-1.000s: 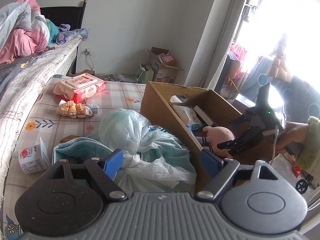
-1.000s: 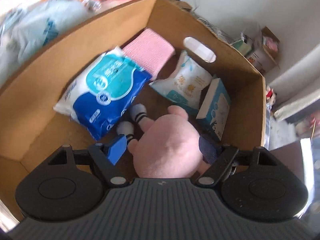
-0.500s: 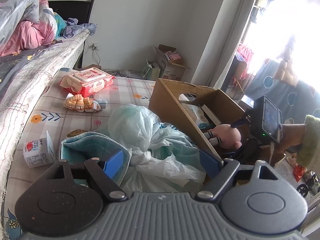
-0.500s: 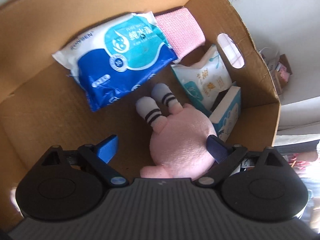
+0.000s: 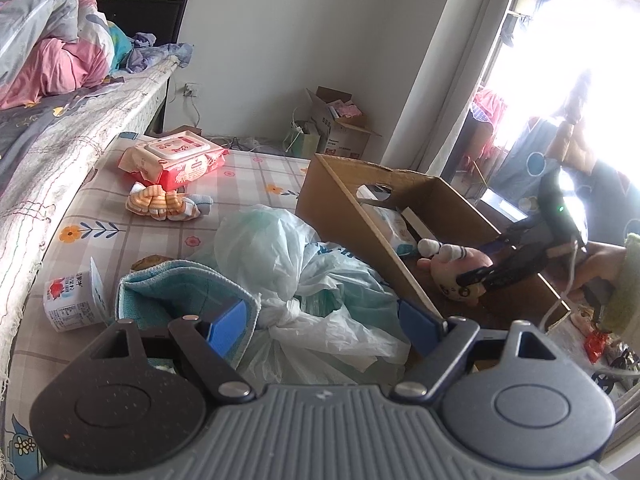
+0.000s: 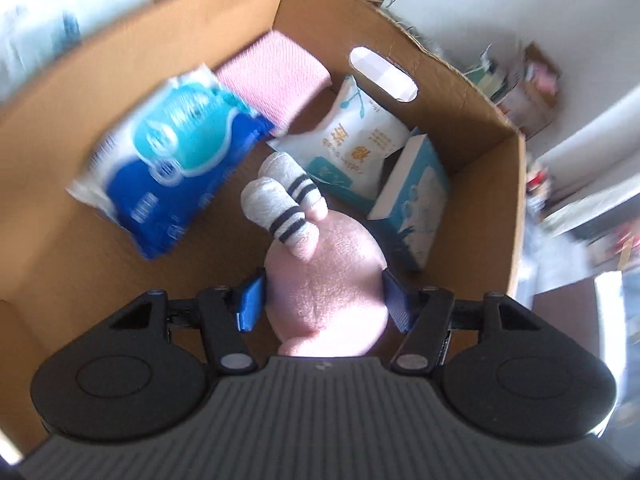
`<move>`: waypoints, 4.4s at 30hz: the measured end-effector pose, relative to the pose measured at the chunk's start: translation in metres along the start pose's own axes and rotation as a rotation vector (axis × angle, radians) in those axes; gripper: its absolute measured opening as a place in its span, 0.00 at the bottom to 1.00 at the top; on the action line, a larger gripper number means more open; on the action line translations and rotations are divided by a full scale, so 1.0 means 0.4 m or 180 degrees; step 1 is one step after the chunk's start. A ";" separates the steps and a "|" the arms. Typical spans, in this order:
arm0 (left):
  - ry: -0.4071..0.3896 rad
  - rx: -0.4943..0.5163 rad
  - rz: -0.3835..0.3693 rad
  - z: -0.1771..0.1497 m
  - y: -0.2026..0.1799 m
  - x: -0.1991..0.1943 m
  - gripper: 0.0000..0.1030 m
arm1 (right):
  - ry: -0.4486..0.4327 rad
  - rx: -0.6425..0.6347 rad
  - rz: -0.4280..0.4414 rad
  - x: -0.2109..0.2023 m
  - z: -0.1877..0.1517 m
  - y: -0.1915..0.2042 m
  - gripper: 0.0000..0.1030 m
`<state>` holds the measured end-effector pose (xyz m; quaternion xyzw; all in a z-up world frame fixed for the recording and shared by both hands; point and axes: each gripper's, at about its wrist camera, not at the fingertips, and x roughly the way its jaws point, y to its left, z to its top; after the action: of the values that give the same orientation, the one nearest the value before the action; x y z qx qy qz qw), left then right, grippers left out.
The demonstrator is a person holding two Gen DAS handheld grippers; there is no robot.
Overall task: Organize soft objects
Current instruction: 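Lower the plush toy into the box beside the cotton swab bag, then open the right gripper and move it out of the box to the teal towel, then grasp the teal towel with the right gripper and lift it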
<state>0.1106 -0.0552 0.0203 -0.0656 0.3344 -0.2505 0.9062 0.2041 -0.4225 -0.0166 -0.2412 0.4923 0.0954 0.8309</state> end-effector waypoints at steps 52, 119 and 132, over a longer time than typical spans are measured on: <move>0.0021 0.0007 -0.0003 -0.003 -0.016 -0.009 0.83 | -0.0283 0.0142 -0.0254 0.070 -0.044 -0.035 0.77; 0.0215 -0.1004 -0.0341 -0.072 0.362 0.074 0.67 | -0.0093 0.1082 0.2060 0.041 0.450 0.685 0.77; -0.0032 -0.0758 -0.0373 -0.043 0.287 0.042 0.64 | -0.0263 0.1656 0.2256 0.038 0.412 0.618 0.14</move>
<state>0.1576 0.0367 -0.0356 -0.1935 0.3528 -0.2612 0.8774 0.2409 -0.1282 -0.0397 0.1637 0.5186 0.2569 0.7989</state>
